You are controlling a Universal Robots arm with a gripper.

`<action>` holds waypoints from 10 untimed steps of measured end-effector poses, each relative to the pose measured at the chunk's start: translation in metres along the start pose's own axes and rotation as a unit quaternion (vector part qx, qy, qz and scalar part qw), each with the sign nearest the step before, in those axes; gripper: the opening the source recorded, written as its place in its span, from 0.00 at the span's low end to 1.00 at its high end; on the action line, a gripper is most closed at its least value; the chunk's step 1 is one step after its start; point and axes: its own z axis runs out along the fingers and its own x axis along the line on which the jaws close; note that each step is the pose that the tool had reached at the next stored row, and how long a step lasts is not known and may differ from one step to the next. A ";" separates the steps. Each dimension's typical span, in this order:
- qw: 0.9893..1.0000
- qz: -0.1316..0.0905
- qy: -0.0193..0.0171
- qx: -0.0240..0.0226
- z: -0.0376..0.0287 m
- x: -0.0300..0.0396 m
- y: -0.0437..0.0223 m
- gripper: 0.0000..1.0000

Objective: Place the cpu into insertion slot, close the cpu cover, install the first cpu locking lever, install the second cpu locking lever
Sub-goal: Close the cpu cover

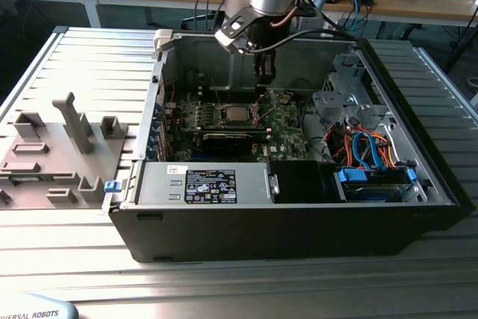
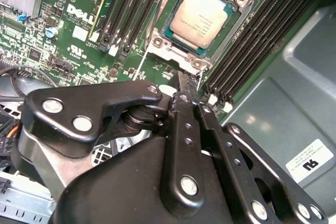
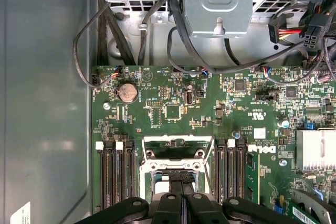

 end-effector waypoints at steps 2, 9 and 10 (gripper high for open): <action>1.000 0.000 0.000 0.000 0.0000 0.0000 0.0007 0.11; 1.000 0.000 0.000 0.000 0.0001 0.0000 0.0030 0.11; 1.000 0.000 0.000 0.000 0.0001 0.0000 0.0034 0.11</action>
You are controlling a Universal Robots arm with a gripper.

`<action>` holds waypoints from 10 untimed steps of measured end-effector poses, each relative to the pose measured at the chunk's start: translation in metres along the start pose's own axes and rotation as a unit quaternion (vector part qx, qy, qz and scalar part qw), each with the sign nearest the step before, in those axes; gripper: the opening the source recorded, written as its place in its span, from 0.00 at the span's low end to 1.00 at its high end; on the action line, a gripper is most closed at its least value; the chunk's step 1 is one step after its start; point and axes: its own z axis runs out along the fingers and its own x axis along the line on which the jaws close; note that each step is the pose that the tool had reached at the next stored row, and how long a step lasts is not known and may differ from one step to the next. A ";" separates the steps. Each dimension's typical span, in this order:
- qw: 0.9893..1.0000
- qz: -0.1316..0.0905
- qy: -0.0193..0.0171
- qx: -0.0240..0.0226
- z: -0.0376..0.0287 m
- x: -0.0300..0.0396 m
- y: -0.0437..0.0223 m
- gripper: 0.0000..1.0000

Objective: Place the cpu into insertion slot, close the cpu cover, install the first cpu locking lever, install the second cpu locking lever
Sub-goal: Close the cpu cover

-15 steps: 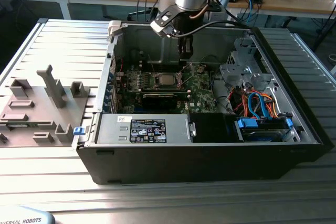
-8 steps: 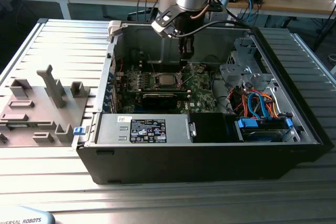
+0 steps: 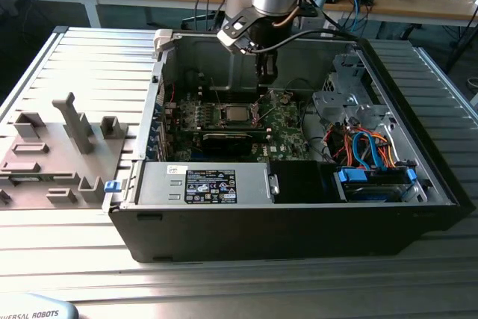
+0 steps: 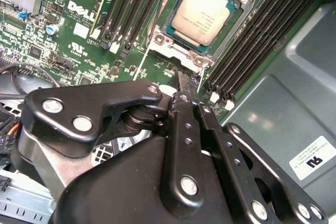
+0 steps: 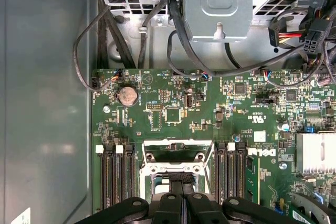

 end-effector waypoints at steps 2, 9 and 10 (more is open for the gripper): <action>1.000 0.000 0.000 0.000 0.0000 0.0000 0.0005 0.11; 1.000 0.000 0.000 0.000 0.0000 0.0000 0.0029 0.11; 1.000 0.000 0.000 0.000 0.0000 0.0000 0.0031 0.11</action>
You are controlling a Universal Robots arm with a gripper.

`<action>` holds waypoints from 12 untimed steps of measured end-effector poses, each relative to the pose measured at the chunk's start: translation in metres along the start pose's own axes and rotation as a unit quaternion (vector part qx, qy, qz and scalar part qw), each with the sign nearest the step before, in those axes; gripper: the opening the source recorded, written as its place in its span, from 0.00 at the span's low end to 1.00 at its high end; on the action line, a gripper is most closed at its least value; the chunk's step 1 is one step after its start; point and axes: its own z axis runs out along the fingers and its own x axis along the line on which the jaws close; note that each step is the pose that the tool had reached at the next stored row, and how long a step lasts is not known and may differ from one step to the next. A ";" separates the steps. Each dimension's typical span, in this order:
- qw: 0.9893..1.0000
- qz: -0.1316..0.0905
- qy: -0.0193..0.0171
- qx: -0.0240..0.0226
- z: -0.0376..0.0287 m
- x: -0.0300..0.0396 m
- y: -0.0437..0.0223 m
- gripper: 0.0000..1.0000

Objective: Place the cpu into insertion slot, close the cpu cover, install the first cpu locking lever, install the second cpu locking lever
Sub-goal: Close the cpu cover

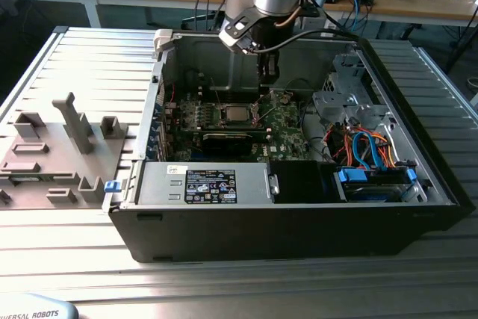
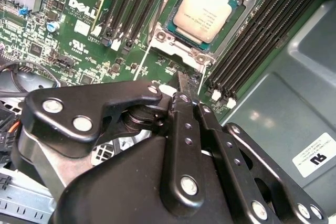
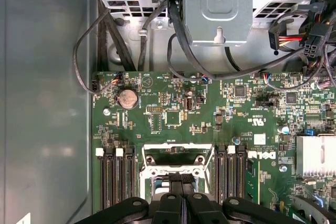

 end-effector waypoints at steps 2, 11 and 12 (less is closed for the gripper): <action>1.000 0.000 0.000 0.000 0.0000 0.0000 0.0007 0.11; 1.000 0.000 0.000 0.000 0.0000 0.0000 0.0029 0.11; 1.000 0.000 0.000 0.000 0.0000 0.0000 0.0031 0.11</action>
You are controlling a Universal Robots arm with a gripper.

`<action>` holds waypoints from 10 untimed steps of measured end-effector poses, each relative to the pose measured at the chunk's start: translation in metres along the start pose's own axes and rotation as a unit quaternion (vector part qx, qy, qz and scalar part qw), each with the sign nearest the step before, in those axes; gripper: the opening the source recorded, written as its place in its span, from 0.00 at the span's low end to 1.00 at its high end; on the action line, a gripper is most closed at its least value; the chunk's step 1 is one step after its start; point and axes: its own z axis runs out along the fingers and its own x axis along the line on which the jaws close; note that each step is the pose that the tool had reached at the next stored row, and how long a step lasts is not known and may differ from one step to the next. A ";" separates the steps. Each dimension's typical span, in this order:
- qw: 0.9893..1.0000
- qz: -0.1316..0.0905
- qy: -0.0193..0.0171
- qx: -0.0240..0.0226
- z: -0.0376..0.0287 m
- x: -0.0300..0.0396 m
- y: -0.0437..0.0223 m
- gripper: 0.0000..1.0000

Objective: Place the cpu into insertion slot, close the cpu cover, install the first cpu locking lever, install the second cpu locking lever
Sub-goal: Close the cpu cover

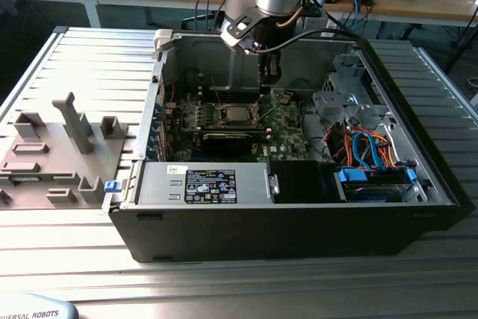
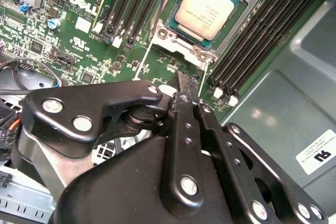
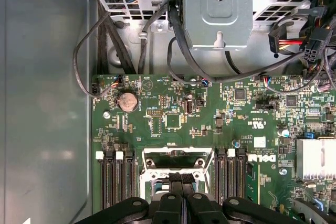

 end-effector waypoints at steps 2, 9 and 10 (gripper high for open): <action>1.000 0.000 0.000 0.000 0.0000 0.0000 0.0003 0.11; 1.000 0.000 0.000 0.000 0.0000 0.0000 0.0022 0.11; 1.000 0.000 0.000 0.000 0.0000 0.0000 0.0025 0.11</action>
